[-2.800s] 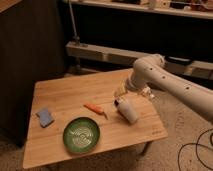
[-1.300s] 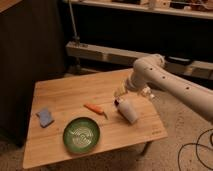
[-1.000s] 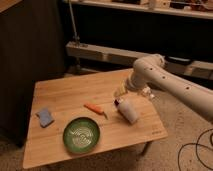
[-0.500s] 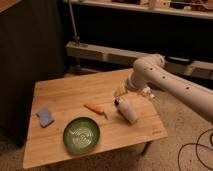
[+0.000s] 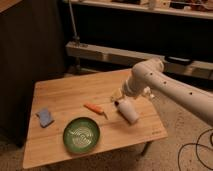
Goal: Pick up the ceramic bowl
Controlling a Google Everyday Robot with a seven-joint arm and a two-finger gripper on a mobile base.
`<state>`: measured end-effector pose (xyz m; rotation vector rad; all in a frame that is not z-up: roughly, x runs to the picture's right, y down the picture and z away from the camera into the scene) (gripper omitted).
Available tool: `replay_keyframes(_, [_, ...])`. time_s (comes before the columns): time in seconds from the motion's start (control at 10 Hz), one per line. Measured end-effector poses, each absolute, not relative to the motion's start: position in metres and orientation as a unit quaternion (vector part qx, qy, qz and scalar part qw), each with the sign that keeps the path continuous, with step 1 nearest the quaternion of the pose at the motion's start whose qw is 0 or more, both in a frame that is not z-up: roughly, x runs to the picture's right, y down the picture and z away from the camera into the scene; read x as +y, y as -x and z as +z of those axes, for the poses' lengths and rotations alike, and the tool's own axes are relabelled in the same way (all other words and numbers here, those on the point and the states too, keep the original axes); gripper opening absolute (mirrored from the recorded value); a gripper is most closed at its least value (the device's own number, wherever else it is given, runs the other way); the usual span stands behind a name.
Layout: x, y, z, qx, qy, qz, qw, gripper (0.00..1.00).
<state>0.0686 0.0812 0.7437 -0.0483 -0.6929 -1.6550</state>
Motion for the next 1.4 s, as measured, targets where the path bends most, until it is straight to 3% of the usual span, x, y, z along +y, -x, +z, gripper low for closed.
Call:
replay_keyframes(0.2, [0.105, -0.051, 0.745, -0.333, 0.010, -0.718, 0.612, 0.80])
replay_keyframes(0.8, [0.156, -0.020, 0.806, -0.425, 0.024, -0.699, 0.574, 0.80])
replay_keyframes(1.4, [0.184, 0.027, 0.774, -0.462, 0.037, -0.713, 0.526, 0.80])
